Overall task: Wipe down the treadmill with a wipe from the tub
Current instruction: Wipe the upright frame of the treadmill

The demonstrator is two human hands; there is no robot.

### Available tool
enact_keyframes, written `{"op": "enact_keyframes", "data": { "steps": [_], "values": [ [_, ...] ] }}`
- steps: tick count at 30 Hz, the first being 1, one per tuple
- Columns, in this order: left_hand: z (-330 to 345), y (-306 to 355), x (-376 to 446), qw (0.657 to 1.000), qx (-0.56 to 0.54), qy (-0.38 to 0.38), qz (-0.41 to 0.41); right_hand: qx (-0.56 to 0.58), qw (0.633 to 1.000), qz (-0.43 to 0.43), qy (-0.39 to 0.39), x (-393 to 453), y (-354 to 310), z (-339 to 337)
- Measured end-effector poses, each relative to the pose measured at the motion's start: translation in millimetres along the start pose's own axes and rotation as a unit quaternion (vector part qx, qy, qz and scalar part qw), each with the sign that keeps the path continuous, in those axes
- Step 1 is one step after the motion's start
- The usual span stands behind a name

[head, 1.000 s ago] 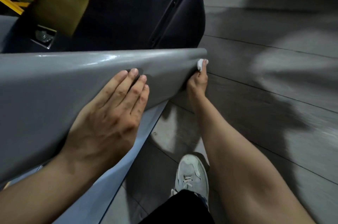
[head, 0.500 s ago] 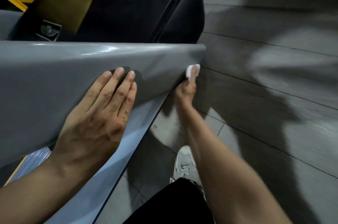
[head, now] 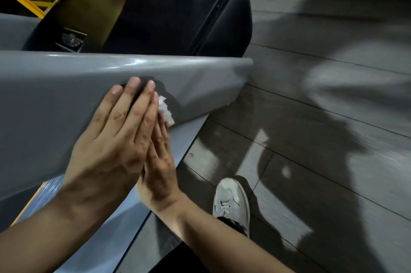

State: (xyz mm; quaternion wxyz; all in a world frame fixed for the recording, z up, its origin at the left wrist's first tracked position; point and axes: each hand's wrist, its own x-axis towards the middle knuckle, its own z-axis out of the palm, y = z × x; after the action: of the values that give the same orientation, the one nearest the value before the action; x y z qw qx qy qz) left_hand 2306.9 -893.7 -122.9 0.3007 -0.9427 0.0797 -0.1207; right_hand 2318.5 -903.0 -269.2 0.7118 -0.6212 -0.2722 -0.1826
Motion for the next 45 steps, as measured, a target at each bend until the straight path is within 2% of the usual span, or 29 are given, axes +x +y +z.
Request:
{"op": "enact_keyframes", "data": {
  "steps": [2,4,7,9,12,14,17,19,20,21,23,25,27,28,29,31,33,34,35,36,38,40,41,43,44,45],
  "values": [
    [-1.9,-2.9,-2.1,1.0,-0.002,0.023,-0.016,-0.036,0.997,-0.07,-0.015,5.6,26.6,-7.5],
    [-3.1,-4.5,-1.8,0.999,0.008,0.031,-0.014,-0.087,0.993,-0.076,-0.023,10.3,61.8,-22.0],
    [-1.5,-4.3,-1.6,0.999,0.023,0.03,-0.008,-0.14,0.987,0.072,0.042,18.1,108.9,-46.0],
    [0.4,-1.4,-1.7,0.999,0.03,0.035,-0.008,-0.068,0.97,0.218,0.085,34.9,124.5,-54.9],
    [0.8,-2.1,1.1,0.999,0.037,0.031,-0.005,0.024,0.885,0.428,0.18,61.7,131.7,-54.6],
    [1.8,-2.6,-1.5,0.999,0.039,0.03,-0.006,0.076,0.825,0.519,0.212,70.6,142.9,-64.0],
    [0.8,-3.0,-2.3,0.999,0.049,0.021,0.001,0.143,0.754,0.625,0.143,62.0,159.3,-81.9],
    [0.4,-4.4,-1.8,0.999,0.045,0.013,-0.001,0.1,0.731,0.661,0.134,47.7,166.4,-86.2],
    [0.0,-4.1,-1.6,0.999,0.042,0.013,-0.003,0.056,0.742,0.651,0.153,43.5,163.6,-88.1],
    [-0.5,-3.8,-1.4,0.999,0.04,0.013,-0.005,0.011,0.772,0.607,0.188,39.6,158.2,-90.5],
    [0.0,-2.6,-1.3,0.999,0.038,0.011,-0.007,-0.063,0.878,0.431,0.2,40.4,125.1,-93.8],
    [2.5,-0.9,-1.1,0.999,0.035,0.012,-0.009,-0.055,0.967,0.211,0.131,43.1,76.6,-89.1],
    [2.6,-1.0,0.7,0.999,0.03,0.01,-0.013,-0.046,0.997,0.061,0.007,44.1,37.4,-68.2],
    [2.4,-1.9,1.4,1.0,0.024,0.008,-0.014,-0.051,0.997,0.038,-0.036,43.7,28.1,-56.7],
    [2.4,-2.5,0.9,1.0,0.018,0.008,-0.015,-0.058,0.997,0.045,-0.036,41.3,32.8,-49.1],
    [1.9,-1.9,-0.7,1.0,0.018,0.014,-0.016,-0.027,0.985,0.166,0.023,42.9,64.5,-47.0],
    [1.3,-1.6,-0.1,1.0,0.022,0.011,-0.014,0.015,0.928,0.356,0.107,55.6,101.6,-63.6],
    [1.7,-0.8,0.4,1.0,0.019,0.007,-0.012,0.034,0.901,0.413,0.124,61.7,113.3,-72.8],
    [2.6,0.1,0.5,1.0,0.016,0.007,-0.014,0.044,0.897,0.42,0.129,64.7,115.4,-75.6],
    [3.9,0.0,0.2,1.0,0.016,0.013,-0.019,0.045,0.917,0.378,0.121,65.4,103.0,-70.9],
    [5.6,-0.8,-0.2,0.999,0.014,0.021,-0.028,0.026,0.975,0.208,0.069,56.7,52.0,-49.9],
    [5.7,-2.2,0.0,1.0,0.004,0.015,-0.028,-0.013,0.997,0.069,0.023,41.3,23.2,-29.3],
    [5.2,-2.7,0.0,1.0,0.002,0.013,-0.027,-0.027,0.999,0.045,0.015,39.6,25.7,-26.5],
    [4.1,-1.2,-1.9,0.999,0.007,0.017,-0.026,-0.07,0.994,0.067,0.05,50.8,59.9,-39.5],
    [3.9,0.1,-3.1,0.999,0.007,0.02,-0.026,-0.075,0.984,0.14,0.077,61.3,79.0,-48.8],
    [3.8,1.9,-3.4,0.999,0.004,0.022,-0.029,-0.08,0.954,0.257,0.128,75.7,98.5,-58.6]
  ]
}}
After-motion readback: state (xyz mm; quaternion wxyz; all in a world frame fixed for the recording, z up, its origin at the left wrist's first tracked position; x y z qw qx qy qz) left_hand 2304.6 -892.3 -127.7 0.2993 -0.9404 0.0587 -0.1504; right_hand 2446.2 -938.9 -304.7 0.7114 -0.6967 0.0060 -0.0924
